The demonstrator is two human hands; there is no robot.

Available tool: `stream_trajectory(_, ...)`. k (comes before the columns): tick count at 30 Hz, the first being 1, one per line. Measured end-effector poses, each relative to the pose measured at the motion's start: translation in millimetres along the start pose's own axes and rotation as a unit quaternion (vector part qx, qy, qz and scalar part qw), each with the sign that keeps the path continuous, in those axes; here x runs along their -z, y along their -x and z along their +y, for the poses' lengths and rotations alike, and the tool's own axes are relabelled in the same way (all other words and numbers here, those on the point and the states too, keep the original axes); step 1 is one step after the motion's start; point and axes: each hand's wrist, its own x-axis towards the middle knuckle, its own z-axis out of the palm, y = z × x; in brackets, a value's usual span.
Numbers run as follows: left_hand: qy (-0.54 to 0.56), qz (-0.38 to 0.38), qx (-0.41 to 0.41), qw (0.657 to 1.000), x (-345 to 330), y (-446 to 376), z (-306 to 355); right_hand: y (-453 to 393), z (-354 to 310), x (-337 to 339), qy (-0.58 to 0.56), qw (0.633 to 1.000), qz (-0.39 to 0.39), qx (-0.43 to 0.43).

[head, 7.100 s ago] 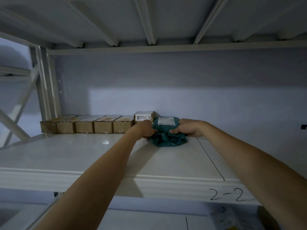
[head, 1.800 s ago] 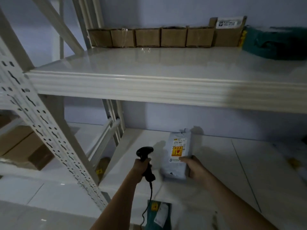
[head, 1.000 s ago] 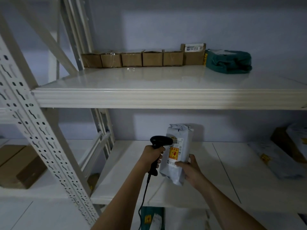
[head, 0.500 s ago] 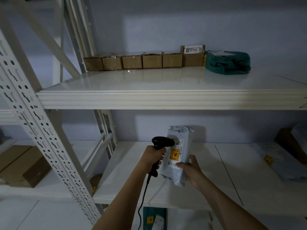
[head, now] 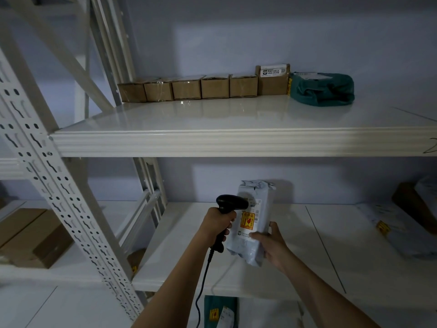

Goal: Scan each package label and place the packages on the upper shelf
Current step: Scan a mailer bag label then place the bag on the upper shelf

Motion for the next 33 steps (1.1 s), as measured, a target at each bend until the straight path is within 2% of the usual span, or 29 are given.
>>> stream_trajectory(23, 0.009, 0.015, 0.004, 1.0, 7.4, -12.1, -3.4, 4.0, -6.4, -2.3, 0.002, 1.0, -0.004, -0.003)
stream_trajectory(29, 0.073, 0.017, 0.043, 0.996, 22.5, -28.2, -47.6, 5.8, -2.1, 1.6, -0.015, 1.0, -0.017, -0.003)
stream_trajectory(33, 0.119, 0.096, 0.099, 0.983, 35.2, -41.6, -101.8, 3.1, 2.5, 5.0, -0.025, 0.999, -0.001, -0.022)
